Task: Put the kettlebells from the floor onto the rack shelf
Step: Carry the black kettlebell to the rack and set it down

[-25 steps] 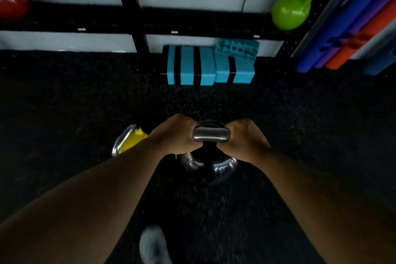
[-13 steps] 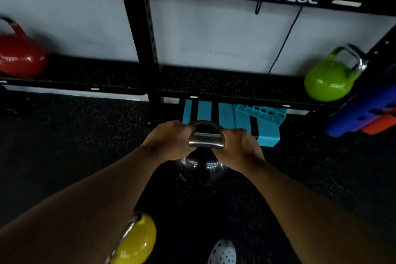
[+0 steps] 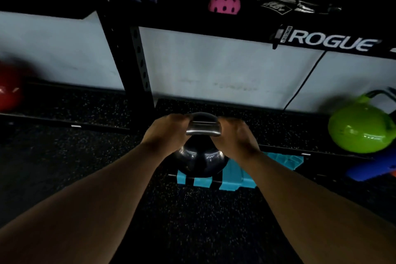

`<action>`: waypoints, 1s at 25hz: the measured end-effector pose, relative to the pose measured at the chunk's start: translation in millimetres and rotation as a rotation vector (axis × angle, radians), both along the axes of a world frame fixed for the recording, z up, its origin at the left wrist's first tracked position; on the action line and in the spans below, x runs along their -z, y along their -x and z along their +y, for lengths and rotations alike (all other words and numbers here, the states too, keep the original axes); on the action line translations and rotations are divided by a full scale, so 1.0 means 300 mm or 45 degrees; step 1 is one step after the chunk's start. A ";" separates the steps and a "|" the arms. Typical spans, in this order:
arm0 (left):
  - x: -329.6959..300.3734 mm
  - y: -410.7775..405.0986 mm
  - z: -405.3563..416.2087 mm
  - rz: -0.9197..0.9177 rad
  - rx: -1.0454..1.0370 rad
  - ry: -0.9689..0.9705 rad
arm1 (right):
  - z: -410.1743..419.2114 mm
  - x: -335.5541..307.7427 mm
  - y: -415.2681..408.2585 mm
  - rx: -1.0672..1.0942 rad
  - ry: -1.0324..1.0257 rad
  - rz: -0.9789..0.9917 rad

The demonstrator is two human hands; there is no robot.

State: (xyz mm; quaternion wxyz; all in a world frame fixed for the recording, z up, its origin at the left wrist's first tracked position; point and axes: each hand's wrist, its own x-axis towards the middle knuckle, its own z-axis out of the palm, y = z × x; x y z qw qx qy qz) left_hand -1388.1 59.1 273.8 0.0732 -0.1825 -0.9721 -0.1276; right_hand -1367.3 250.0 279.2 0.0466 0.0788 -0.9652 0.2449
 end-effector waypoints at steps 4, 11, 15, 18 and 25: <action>0.007 0.190 -0.020 0.049 0.036 -0.022 | -0.033 0.026 0.184 0.021 0.035 0.028; 0.034 0.488 -0.028 -0.014 0.106 0.011 | -0.057 0.063 0.465 0.088 -0.046 -0.010; 0.068 0.589 -0.024 -0.026 0.112 -0.005 | -0.069 0.099 0.559 0.155 -0.051 -0.012; 0.079 0.642 -0.017 0.011 0.087 -0.048 | -0.075 0.098 0.621 0.186 -0.044 -0.009; 0.125 0.742 0.045 -0.058 -0.029 -0.199 | -0.045 0.094 0.684 0.233 0.089 -0.072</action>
